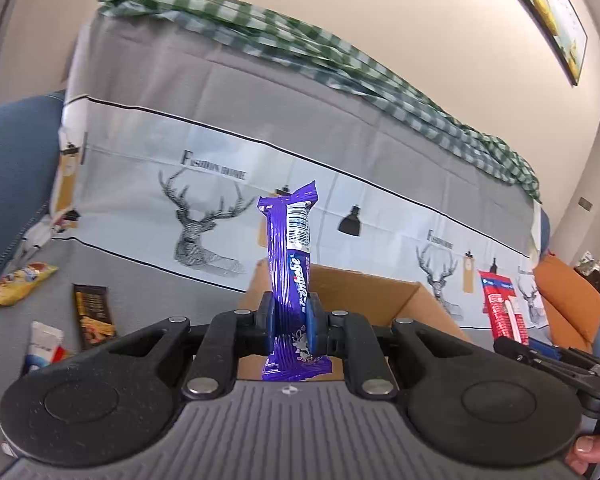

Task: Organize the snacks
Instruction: 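Carry the purple bar and red packet over the cardboard box with both tools, then hold the purple bar and red packet above the box opening with both tools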

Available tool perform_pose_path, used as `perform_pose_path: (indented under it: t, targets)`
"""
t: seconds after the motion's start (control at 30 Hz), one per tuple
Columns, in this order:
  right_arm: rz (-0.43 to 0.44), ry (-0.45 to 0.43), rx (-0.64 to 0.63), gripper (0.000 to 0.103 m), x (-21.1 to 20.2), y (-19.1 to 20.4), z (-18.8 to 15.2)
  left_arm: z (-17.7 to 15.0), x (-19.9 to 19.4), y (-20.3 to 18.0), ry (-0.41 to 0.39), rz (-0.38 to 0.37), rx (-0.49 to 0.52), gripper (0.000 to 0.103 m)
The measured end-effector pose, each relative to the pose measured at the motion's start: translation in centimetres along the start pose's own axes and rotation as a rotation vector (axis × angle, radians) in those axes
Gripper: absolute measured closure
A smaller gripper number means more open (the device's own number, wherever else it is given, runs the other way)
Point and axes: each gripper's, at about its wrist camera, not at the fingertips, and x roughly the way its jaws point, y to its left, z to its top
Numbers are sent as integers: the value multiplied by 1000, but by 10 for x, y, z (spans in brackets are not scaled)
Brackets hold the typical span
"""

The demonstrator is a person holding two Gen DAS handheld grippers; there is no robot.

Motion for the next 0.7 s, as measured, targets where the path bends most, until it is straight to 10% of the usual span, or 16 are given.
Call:
perform_pose_path:
  t: [0.7]
  targets:
    - [-5, 4, -21, 60, 2, 2, -3, -9, 13, -17, 11, -86, 19, 87]
